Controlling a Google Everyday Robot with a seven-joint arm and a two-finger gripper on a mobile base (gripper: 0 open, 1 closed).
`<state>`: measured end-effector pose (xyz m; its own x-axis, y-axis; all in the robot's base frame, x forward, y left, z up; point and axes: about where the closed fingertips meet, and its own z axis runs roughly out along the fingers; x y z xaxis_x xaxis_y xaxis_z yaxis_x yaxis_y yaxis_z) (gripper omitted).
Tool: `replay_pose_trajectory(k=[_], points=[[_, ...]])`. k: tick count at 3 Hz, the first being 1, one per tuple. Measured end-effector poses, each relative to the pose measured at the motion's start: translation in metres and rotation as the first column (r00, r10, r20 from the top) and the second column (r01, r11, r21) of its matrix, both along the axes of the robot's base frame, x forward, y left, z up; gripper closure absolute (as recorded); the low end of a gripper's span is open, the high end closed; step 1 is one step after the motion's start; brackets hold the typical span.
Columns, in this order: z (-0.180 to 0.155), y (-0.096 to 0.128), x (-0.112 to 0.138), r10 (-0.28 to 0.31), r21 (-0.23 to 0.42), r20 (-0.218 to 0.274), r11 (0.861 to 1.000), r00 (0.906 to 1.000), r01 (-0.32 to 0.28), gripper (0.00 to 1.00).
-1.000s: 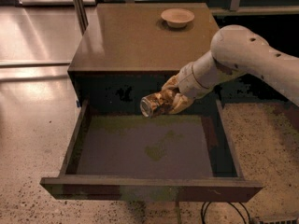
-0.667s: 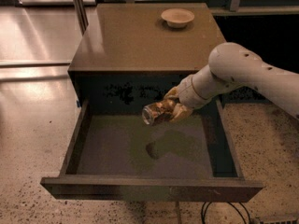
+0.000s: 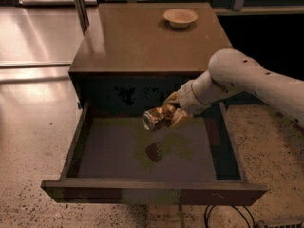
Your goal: Place orange can into top drawer
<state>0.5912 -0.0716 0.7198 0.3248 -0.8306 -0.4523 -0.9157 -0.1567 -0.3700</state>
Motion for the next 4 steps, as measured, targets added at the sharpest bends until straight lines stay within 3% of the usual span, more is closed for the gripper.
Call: replay_pose_trajectory(k=[2,3,4], points=[[-0.086,-0.011,-0.01,-0.06,-0.02,-0.105,0.998,0.9927,0.058,1.0],[-0.128,-0.018,-0.024,-0.105,-0.06,-0.181,0.994,0.9779,0.095,1.0],[-0.123,-0.018,-0.024,-0.105,-0.06,-0.181,0.994,0.9779,0.095,1.0]])
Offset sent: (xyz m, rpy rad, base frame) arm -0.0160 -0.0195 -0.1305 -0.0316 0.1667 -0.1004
